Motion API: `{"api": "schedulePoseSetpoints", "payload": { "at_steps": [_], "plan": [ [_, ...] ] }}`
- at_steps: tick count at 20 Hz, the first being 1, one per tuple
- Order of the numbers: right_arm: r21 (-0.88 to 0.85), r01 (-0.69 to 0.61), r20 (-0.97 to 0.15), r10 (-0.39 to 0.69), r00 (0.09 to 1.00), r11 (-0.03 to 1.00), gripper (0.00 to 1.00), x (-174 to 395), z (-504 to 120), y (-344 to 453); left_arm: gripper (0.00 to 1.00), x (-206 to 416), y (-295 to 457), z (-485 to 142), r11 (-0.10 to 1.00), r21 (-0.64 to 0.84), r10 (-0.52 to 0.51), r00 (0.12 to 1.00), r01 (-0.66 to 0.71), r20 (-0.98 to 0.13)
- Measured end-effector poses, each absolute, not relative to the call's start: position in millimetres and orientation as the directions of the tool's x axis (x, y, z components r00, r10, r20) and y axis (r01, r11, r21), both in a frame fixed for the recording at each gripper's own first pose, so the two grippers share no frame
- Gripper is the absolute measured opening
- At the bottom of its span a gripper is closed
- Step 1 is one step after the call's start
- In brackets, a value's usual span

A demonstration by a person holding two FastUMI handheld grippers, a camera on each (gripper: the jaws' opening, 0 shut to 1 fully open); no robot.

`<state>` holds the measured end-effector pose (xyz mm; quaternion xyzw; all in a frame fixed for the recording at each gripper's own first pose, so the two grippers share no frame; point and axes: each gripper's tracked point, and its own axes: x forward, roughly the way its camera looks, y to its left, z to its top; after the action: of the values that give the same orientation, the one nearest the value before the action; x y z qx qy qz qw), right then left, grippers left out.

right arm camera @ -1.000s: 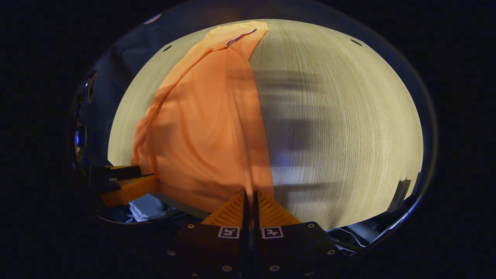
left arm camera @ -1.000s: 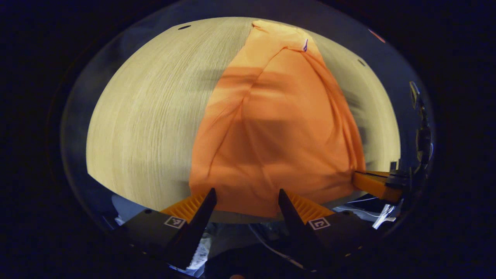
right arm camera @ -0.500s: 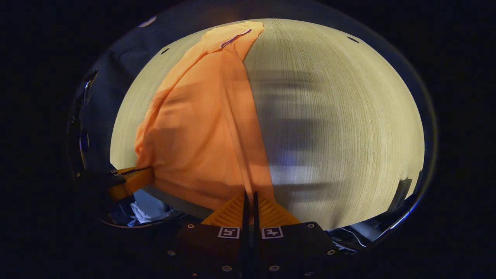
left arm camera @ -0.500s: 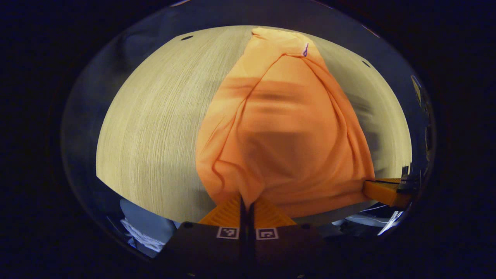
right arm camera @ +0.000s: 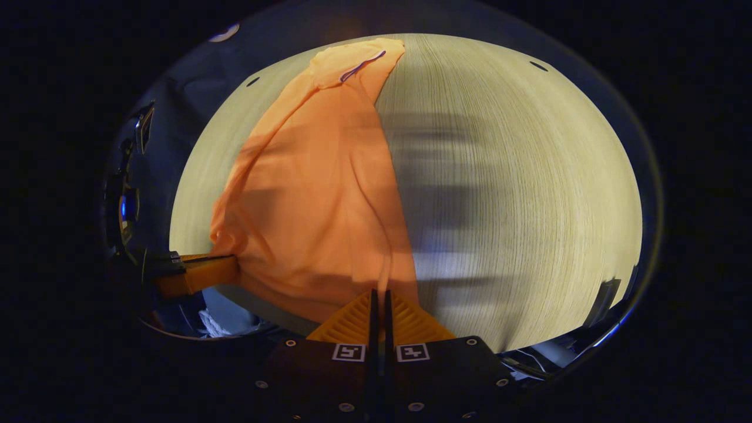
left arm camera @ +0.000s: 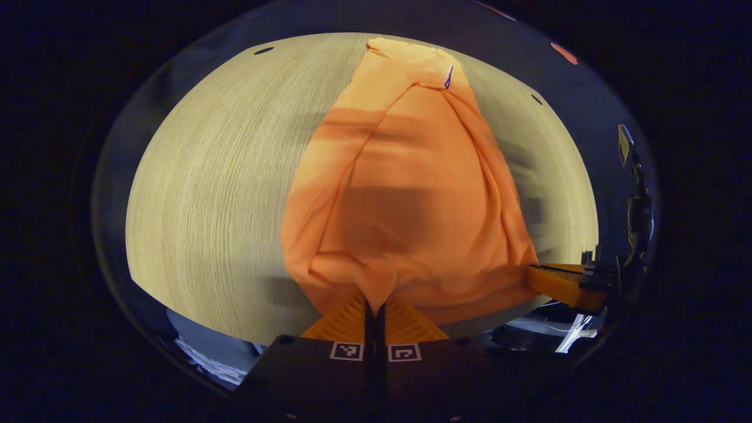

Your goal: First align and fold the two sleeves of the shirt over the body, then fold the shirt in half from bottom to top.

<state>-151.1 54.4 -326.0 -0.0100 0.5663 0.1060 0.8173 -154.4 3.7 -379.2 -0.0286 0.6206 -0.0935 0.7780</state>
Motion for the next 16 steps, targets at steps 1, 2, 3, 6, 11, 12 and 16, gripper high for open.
{"api": "schedulePoseSetpoints", "payload": {
  "at_steps": [1, 2, 3, 6, 11, 12, 16],
  "plan": [
    [0.109, -0.183, -0.921, 0.168, 0.351, 0.977, 0.05, -146, -319, 57, 0.01, -146, 7, -371, 0.978, -0.176, -0.198, 0.228, 0.112, -0.953],
    [0.113, -0.181, -0.914, 0.173, 0.367, 0.977, 0.05, -139, -311, 59, 0.01, -137, 11, -362, 0.975, -0.189, -0.213, 0.248, 0.117, -0.945],
    [0.119, -0.180, -0.905, 0.181, 0.385, 0.976, 0.05, -132, -302, 62, 0.01, -125, 15, -353, 0.972, -0.197, -0.225, 0.272, 0.125, -0.936],
    [0.135, -0.173, -0.875, 0.199, 0.442, 0.976, 0.05, -108, -275, 69, 0.01, -100, -3, -328, 0.966, -0.212, -0.251, 0.332, 0.149, -0.909],
    [0.132, -0.169, -0.815, 0.204, 0.542, 0.977, 0.05, -54, -228, 72, 0.01, -47, 10, -296, 0.956, -0.236, -0.290, 0.409, 0.177, -0.865],
    [0.124, -0.171, -0.803, 0.200, 0.561, 0.978, 0.05, -42, -219, 71, 0.01, -35, 9, -289, 0.953, -0.241, -0.297, 0.428, 0.181, -0.854],
    [0.108, -0.176, -0.752, 0.196, 0.629, 0.978, 0.05, 3, -182, 70, 0.01, 24, 2, -255, 0.945, -0.240, -0.323, 0.511, 0.223, -0.797]
  ]
}}
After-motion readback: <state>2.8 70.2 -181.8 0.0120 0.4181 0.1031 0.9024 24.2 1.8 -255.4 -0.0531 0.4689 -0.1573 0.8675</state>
